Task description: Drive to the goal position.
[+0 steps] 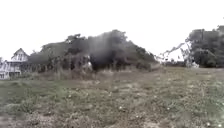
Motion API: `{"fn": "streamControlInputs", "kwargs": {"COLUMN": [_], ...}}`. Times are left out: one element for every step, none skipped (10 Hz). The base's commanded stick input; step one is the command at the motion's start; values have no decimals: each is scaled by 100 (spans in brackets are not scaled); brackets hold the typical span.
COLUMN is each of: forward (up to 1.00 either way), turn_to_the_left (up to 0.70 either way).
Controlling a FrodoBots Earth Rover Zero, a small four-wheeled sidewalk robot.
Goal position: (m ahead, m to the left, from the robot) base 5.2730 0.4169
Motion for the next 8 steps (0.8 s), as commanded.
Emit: {"fn": "streamControlInputs", "kwargs": {"forward": [50,50,50,50,50,50,50,50], "turn_to_the_left": [0,0,0,0,0,0,-9,-26]}}
